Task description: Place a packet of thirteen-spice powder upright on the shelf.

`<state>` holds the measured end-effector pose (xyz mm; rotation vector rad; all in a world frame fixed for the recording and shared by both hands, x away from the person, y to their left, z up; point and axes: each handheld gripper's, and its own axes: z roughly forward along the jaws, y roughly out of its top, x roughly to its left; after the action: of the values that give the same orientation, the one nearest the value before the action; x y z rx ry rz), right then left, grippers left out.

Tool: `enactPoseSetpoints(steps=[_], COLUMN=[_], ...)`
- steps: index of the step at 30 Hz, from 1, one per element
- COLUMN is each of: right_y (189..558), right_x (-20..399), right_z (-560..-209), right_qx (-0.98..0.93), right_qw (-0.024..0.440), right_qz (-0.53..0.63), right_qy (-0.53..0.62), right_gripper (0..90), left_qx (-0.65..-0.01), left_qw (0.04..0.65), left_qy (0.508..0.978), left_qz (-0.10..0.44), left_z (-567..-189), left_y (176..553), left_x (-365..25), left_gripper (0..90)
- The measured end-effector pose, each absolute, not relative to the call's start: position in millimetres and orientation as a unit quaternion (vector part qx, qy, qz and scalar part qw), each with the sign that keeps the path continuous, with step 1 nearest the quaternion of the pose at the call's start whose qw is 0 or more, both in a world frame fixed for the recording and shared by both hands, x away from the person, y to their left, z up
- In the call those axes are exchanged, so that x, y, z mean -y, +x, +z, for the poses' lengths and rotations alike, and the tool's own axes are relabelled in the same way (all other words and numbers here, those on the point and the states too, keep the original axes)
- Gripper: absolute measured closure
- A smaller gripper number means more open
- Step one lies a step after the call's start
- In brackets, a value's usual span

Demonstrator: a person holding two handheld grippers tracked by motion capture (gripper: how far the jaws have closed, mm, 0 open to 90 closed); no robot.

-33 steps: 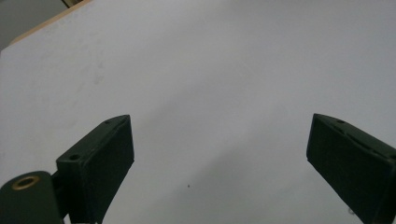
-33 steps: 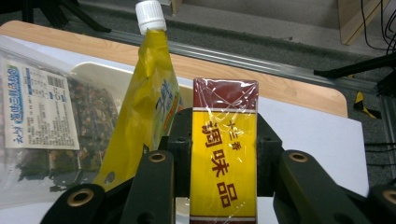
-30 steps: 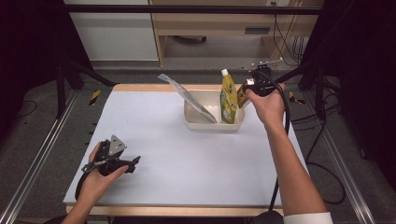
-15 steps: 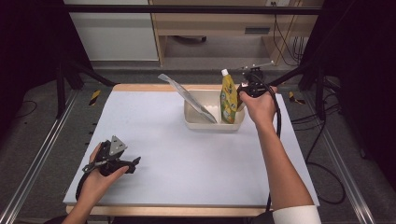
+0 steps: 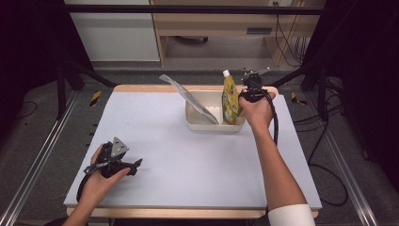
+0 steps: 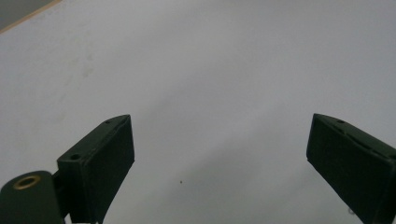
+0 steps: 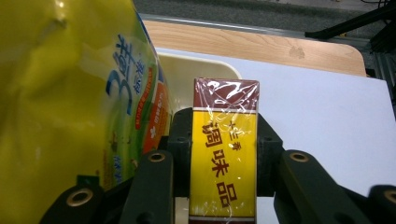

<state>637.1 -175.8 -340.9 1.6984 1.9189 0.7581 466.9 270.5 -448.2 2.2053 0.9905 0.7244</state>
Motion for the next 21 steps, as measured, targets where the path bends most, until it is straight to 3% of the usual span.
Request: enactPoseSetpoints(steps=[12,17,21], right_y=[642,640,630], right_x=[173,177,181], right_z=[-363,-369,-362], right_qx=[-0.7,-0.696,-0.694], right_qw=[0.215,0.213,0.225], right_qz=[0.266,0.285,0.311], right_qy=[0.627,0.624,0.61], right_gripper=[66.0,58.2,57.2], left_qx=[-0.365,-0.362,-0.362], left_qw=[0.297,0.296,0.295], left_qy=[0.84,0.84,0.84], left_qz=[0.272,0.274,0.276], left_z=[-449,-449,-448], left_y=[468,468,468], left_x=[-267,-267,-268], left_gripper=[7.6,7.7,7.7])
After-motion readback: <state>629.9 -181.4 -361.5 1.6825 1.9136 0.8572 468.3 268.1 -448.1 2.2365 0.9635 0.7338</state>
